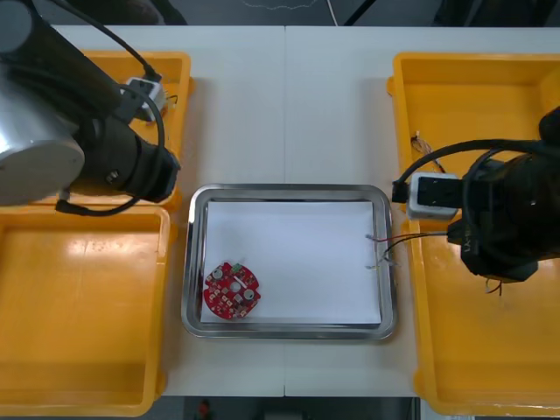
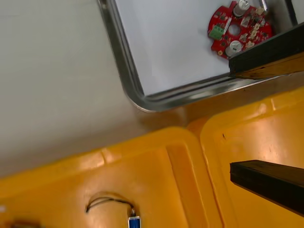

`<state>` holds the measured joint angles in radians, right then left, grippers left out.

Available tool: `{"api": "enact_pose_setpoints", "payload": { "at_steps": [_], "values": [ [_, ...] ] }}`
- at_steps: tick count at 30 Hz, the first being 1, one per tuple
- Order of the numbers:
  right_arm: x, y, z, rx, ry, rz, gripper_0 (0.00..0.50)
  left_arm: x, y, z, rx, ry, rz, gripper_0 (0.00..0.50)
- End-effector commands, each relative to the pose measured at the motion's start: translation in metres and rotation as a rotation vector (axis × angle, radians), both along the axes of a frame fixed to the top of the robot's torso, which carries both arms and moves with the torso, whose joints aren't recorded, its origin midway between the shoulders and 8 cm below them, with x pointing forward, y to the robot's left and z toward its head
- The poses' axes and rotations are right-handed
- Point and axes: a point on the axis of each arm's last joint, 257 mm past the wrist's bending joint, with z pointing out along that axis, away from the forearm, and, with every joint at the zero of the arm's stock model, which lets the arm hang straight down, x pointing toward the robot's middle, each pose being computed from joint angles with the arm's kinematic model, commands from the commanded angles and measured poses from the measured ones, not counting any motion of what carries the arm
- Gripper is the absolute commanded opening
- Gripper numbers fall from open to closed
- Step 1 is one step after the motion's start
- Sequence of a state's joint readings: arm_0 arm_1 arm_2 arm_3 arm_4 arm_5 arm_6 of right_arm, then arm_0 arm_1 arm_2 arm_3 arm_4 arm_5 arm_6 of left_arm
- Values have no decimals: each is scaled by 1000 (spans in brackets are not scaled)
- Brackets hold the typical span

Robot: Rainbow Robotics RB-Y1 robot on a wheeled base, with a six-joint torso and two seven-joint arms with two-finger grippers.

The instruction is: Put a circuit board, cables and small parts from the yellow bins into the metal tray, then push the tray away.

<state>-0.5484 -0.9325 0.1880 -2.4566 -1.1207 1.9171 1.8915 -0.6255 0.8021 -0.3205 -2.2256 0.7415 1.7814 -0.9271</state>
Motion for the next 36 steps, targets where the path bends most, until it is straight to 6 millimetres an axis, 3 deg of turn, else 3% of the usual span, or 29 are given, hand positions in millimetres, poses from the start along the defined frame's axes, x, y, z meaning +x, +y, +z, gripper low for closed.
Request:
{"api": "enact_pose_setpoints", "payload": {
  "at_steps": [1, 8, 17, 21, 26, 36],
  "values": [
    [0, 48, 2, -5, -50, 116, 0, 28, 20, 31, -117, -25, 171, 500],
    [-1, 84, -18, -43, -52, 201, 0, 58, 53, 33, -195, 0, 354, 500],
    [3, 111, -53, -43, -16, 254, 0, 93, 70, 28, -351, 24, 554, 500],
    [8, 121, -71, -44, -9, 265, 0, 105, 76, 17, -422, 44, 637, 500],
    [15, 125, -99, -65, 5, 264, 0, 112, 101, -6, -439, 84, 766, 500],
    [21, 131, -147, -89, 23, 272, 0, 131, 99, -35, -470, 107, 840, 500]
  ]
}}
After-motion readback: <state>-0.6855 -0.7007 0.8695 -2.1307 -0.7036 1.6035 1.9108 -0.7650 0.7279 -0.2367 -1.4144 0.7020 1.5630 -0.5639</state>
